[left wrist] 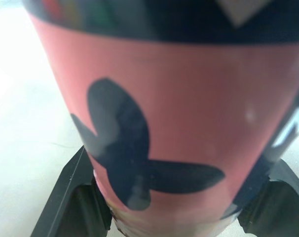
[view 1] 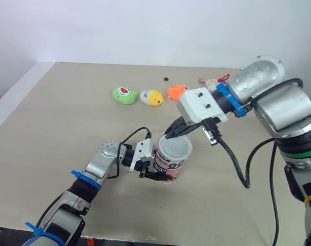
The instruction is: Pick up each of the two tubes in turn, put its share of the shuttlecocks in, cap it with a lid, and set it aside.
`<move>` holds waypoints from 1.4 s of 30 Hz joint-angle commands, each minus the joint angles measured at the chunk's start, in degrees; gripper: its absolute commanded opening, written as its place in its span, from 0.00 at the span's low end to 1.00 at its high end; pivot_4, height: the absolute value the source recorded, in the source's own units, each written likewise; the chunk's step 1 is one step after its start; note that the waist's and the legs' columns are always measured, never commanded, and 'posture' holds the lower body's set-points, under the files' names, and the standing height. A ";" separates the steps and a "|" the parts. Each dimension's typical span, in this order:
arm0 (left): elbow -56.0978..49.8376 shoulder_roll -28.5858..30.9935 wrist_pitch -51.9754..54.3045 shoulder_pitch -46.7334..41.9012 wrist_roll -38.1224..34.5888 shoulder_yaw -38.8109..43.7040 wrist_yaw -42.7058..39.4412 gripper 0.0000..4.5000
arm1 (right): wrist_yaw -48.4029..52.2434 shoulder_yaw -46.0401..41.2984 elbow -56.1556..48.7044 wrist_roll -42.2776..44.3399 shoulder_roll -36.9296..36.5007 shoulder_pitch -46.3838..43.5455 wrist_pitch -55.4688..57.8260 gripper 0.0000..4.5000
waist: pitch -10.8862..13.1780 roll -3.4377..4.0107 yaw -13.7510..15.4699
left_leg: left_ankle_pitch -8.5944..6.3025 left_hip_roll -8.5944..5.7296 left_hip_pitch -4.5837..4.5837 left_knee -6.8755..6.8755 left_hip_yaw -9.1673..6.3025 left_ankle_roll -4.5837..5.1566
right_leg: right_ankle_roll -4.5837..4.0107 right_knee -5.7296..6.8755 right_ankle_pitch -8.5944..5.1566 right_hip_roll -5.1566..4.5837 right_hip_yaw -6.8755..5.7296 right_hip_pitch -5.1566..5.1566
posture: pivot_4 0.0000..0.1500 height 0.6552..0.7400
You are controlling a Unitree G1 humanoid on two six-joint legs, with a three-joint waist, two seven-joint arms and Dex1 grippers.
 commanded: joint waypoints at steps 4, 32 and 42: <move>2.09 1.58 1.60 1.19 3.47 -3.13 -0.92 0.57 | 0.25 0.79 -0.26 -4.37 1.83 0.14 -3.92 0.00 | -0.03 -0.04 -0.03 | 0.02 0.10 0.18 0.00 0.01 -0.02 | -0.11 0.01 0.04 0.09 -0.01 0.12 | 1.00 1.00; 2.71 1.15 2.22 -0.08 2.82 -1.66 -1.12 0.57 | -11.31 -9.04 -7.26 -3.02 9.67 6.63 -2.93 0.07 | -0.05 -0.05 0.16 | 0.31 1.28 0.22 0.17 0.08 -0.40 | -1.16 0.14 0.41 1.47 0.04 0.00 | 1.00 1.00; 2.80 1.84 2.51 -0.36 2.65 -1.47 -1.59 0.57 | -11.41 -10.67 -6.35 -3.11 5.00 5.92 -3.56 0.97 | -0.05 -0.05 0.13 | 0.28 1.22 0.19 0.12 0.11 -0.42 | -1.11 0.11 0.34 1.44 0.14 -0.06 | 1.00 1.00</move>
